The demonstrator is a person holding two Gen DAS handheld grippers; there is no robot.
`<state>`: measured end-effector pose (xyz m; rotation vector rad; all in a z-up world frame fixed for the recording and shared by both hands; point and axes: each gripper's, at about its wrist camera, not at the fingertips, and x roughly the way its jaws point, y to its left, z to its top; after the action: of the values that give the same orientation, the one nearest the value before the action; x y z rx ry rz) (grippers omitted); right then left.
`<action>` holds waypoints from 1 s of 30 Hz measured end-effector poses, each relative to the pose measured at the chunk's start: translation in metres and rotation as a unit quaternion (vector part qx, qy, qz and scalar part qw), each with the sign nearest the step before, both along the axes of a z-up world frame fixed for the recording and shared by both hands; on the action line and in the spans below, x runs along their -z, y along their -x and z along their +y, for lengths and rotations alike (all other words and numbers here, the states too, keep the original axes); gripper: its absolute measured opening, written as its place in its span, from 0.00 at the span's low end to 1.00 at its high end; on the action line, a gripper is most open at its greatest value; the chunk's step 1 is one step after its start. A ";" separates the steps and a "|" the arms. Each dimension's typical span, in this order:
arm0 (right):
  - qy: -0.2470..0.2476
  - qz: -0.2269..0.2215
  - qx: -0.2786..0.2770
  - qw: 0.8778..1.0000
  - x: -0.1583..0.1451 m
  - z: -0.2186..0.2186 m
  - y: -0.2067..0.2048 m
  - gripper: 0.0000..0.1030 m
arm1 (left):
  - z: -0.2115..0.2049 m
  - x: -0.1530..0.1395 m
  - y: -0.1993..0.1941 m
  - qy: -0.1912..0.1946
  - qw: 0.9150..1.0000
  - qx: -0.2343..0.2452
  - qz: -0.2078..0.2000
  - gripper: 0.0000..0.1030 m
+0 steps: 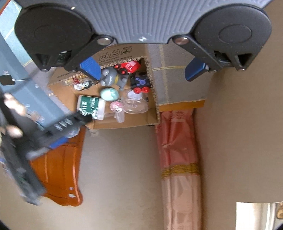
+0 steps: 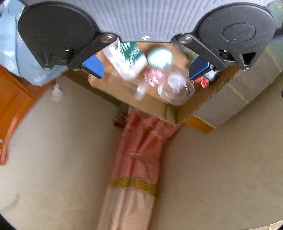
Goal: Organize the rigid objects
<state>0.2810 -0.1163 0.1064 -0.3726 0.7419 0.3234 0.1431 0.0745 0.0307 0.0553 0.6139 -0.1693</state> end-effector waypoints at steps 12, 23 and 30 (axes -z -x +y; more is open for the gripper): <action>-0.057 0.034 0.183 0.981 0.051 -0.042 0.131 1.00 | -0.028 0.018 0.032 -0.028 0.996 -0.043 0.070 0.98; -0.087 0.007 0.220 0.972 0.034 -0.052 0.186 1.00 | -0.044 -0.001 0.058 -0.030 0.996 -0.043 0.068 0.98; -0.089 -0.006 0.219 0.972 0.027 -0.051 0.192 1.00 | -0.046 -0.006 0.062 -0.037 0.996 -0.054 0.059 0.98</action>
<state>0.0894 -0.1675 0.0789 -0.0354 0.7557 -0.0311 0.0813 0.0281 0.0369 0.0847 0.7392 -0.0456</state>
